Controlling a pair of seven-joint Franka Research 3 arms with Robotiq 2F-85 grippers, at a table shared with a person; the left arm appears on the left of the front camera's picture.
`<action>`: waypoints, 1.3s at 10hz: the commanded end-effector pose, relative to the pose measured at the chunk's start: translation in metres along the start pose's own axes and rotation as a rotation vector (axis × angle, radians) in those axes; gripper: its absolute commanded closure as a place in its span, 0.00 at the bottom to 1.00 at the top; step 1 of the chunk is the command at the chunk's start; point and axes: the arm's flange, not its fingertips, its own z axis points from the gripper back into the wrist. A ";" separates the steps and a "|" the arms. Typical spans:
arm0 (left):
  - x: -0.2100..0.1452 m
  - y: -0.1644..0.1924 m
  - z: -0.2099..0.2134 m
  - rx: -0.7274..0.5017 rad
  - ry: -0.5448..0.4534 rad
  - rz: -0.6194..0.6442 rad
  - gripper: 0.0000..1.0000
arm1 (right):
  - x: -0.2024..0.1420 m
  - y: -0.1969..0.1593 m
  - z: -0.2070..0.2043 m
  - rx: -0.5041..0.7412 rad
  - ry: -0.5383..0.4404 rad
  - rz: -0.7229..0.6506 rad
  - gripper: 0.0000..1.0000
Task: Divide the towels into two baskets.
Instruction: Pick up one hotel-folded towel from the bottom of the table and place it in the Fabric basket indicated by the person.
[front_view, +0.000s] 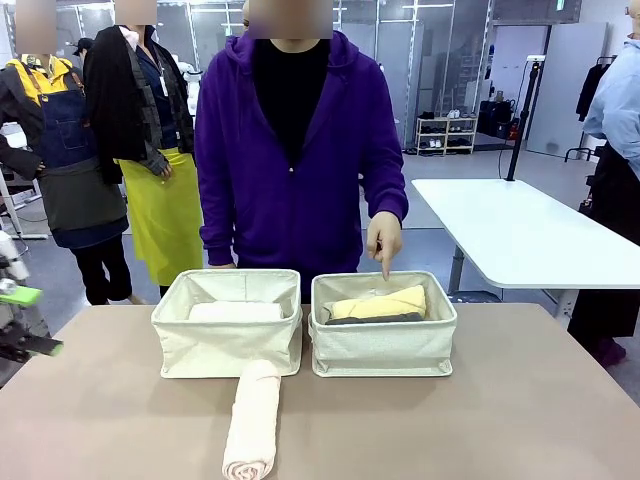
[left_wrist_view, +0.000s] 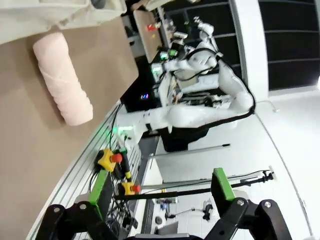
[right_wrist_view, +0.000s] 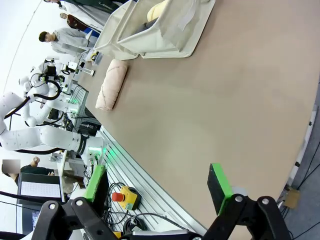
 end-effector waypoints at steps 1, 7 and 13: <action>0.014 -0.001 -0.033 0.088 0.097 0.042 0.00 | -0.002 0.003 0.002 0.009 -0.007 0.008 0.00; 0.056 0.017 -0.141 0.343 0.081 0.140 0.00 | -0.002 0.003 0.002 0.009 -0.007 0.008 0.00; 0.058 0.044 -0.217 0.578 0.079 0.201 0.00 | -0.002 0.003 0.002 0.009 -0.007 0.008 0.00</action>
